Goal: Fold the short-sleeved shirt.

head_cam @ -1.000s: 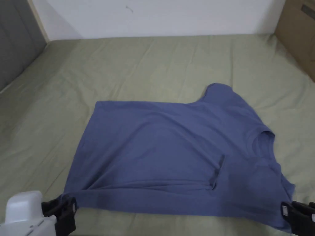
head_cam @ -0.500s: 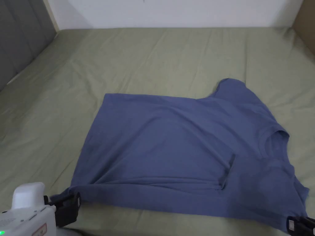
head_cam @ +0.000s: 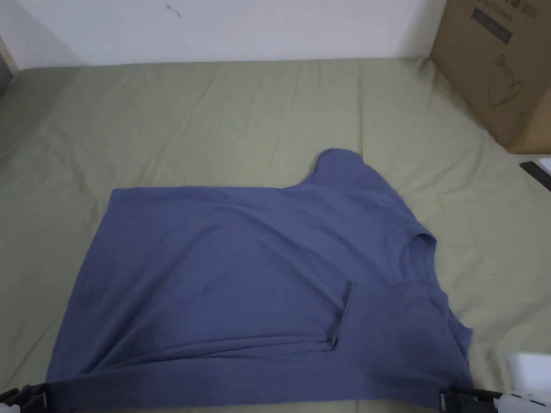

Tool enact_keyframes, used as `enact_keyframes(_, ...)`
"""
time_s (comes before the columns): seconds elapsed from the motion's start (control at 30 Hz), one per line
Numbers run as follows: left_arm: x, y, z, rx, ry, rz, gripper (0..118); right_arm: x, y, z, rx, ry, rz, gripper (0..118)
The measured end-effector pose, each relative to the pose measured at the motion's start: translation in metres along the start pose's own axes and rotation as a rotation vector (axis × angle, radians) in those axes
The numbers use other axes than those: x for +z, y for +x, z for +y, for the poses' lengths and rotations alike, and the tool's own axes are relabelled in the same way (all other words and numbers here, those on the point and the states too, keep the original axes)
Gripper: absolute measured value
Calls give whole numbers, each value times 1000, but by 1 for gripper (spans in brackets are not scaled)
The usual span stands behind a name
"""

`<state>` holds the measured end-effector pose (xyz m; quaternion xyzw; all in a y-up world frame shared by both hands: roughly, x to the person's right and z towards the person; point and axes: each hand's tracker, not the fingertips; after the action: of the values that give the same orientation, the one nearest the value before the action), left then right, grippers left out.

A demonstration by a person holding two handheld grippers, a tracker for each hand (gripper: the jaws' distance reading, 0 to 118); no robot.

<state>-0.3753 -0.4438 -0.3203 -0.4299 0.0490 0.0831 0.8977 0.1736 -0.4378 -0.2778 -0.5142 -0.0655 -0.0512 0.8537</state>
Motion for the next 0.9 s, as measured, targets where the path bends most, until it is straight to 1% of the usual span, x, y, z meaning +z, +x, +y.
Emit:
enact_keyframes(0.07, 4, 0, 1, 9, -5, -2, 2, -7, 4, 4, 1, 10, 7, 101)
enact_keyframes(0.13, 6, 4, 3, -4, -9, 3, 2, -18, 9, 11, -26, -26, -10, 94)
enact_keyframes(0.17, 6, 7, 3, -22, -15, 11, 2, -20, 9, 13, -31, -33, -3, 94)
enact_keyframes(0.2, 9, 7, 3, -38, -15, 22, 2, -20, 10, 13, -27, -18, 19, 76)
enact_keyframes(0.23, 9, 8, 3, -44, -15, 24, 2, -22, 11, 13, -20, -8, 33, 38)
enact_keyframes(0.27, 9, 9, 3, -48, -21, 25, 2, -25, 10, 13, -22, -12, 39, 14)
enact_keyframes(0.3, 8, 10, 4, -48, -25, 24, 2, -27, 9, 13, -19, -21, 72, 6)
enact_keyframes(0.33, 8, 7, 3, -47, -25, 24, 2, -29, 7, 13, -3, -29, 87, 1)
enact_keyframes(0.37, 8, 7, 3, -45, -29, 25, 2, -26, 3, 13, 18, -24, 56, 1)
enact_keyframes(0.4, 8, 7, 3, -38, -33, 28, 2, -23, 1, 12, 43, -2, 45, 1)
enact_keyframes(0.43, 9, 6, 4, -30, -33, 27, 2, -19, 0, 12, 40, 26, 44, 0)
enact_keyframes(0.57, 15, 1, 14, 4, -26, 13, 2, -3, 12, 25, -61, 76, 114, 0)
enact_keyframes(0.67, 17, 1, 35, 6, -3, 12, 2, 8, 15, 45, -77, 111, 126, 0)
enact_keyframes(0.77, 9, 7, 65, -30, 34, 21, 2, 8, 18, 73, -103, 144, 145, 0)
enact_keyframes(0.87, -13, 17, 93, -66, 54, 23, 2, -11, 18, 100, -106, 155, 142, 0)
enact_keyframes(0.9, -26, 21, 103, -77, 45, 22, 2, -21, 18, 110, -118, 141, 143, 0)
